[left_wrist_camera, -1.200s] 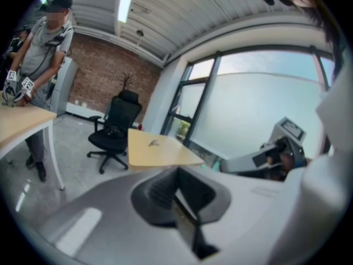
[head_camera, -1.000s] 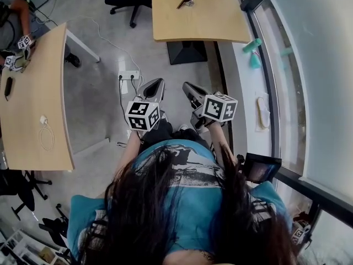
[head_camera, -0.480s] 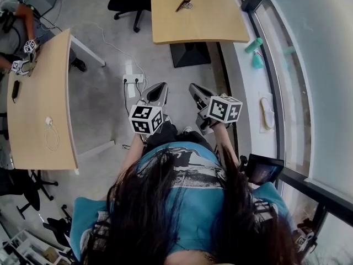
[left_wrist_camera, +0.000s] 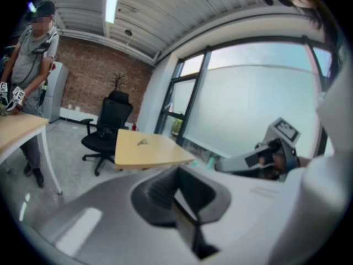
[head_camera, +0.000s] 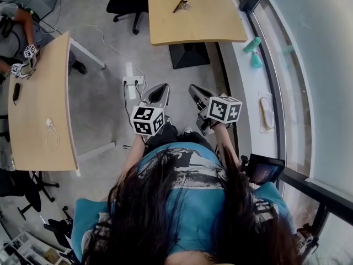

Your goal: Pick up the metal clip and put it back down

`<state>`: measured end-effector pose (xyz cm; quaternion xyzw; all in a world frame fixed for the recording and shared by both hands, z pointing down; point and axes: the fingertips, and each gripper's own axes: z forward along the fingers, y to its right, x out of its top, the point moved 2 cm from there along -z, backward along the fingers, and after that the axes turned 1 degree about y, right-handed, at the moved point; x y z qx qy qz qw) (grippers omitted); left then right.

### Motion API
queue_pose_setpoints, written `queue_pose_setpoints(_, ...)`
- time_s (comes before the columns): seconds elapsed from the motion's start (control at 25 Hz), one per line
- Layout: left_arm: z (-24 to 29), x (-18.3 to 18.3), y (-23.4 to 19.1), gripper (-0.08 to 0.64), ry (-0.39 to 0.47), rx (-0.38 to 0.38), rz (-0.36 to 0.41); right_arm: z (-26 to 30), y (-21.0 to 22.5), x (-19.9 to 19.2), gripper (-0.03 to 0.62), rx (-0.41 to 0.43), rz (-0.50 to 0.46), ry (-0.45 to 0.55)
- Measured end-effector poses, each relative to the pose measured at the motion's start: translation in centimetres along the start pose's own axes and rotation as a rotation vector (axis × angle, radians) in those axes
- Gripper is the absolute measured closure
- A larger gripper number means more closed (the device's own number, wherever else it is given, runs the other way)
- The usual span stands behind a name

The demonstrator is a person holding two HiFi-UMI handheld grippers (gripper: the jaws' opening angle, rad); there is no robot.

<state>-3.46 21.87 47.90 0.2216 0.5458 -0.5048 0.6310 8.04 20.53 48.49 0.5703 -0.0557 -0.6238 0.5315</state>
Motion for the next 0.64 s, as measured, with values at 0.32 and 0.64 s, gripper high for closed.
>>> queue_pose_setpoints(0.32, -0.18, 0.21, -0.06, 0.557, 0.005, 0.003, 0.0, 0.13, -0.16, -0.01, 0.578, 0.002, 0.0, -0.009)
queue_pose_setpoints(0.64, 0.34, 0.02, 0.03, 0.557, 0.001, -0.001, -0.007, 0.2, 0.15, -0.17, 0.578, 0.006, 0.002, -0.018)
